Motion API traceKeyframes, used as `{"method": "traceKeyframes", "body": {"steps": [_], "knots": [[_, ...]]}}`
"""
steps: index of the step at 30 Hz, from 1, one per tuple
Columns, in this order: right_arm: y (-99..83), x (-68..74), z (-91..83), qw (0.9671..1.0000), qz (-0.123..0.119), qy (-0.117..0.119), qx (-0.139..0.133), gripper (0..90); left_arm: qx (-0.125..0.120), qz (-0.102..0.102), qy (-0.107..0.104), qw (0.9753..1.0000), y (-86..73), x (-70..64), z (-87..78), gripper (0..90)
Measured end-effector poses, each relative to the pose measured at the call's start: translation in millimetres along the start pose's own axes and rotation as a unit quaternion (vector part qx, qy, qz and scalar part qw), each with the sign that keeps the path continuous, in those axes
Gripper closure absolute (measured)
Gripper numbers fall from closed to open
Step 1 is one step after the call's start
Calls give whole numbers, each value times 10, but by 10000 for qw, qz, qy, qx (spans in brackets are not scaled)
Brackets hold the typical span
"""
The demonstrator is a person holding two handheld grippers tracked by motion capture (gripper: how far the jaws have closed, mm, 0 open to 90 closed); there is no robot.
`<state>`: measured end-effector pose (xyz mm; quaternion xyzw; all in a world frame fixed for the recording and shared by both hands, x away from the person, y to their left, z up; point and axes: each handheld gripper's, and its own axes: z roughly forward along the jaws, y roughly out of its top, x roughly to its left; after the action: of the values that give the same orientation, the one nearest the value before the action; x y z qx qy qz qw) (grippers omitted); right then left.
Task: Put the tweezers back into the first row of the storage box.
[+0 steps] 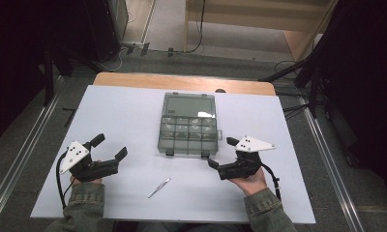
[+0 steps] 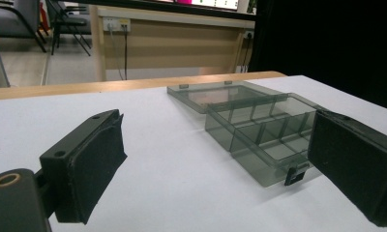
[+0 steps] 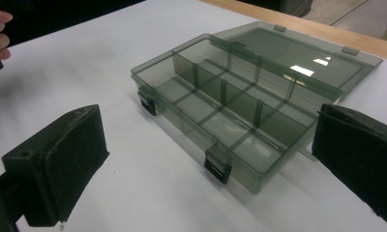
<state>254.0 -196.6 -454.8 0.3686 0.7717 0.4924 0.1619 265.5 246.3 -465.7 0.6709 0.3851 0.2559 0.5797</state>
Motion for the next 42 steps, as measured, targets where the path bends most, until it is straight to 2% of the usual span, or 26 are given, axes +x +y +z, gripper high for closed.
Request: {"method": "traceKeyframes", "body": {"steps": [5, 9, 16, 23, 32, 42], "knots": [[80, 53, 90, 9998, -114, 110, 136, 0, 3, -4, -8, 10000, 0, 0, -2, 57], [153, 83, 159, 9990, -318, 138, 279, 0, 8, -2, -14, 10000, 0, -1, -3, 57], [257, 161, 301, 9968, -480, 378, 523, 0, 17, -14, -14, 10000, -4, -5, 7, 57], [300, 316, 496, 9914, -774, 598, 866, 0, 80, -24, -4, 10000, -14, 2, 35, 57], [372, 507, 687, 9824, -1117, 838, 1243, 0, 95, -30, -1, 10000, -17, 7, 41, 57], [422, 612, 823, 9742, -1355, 988, 1511, 0, 87, -57, -7, 9999, -16, 12, 41, 57]]}}
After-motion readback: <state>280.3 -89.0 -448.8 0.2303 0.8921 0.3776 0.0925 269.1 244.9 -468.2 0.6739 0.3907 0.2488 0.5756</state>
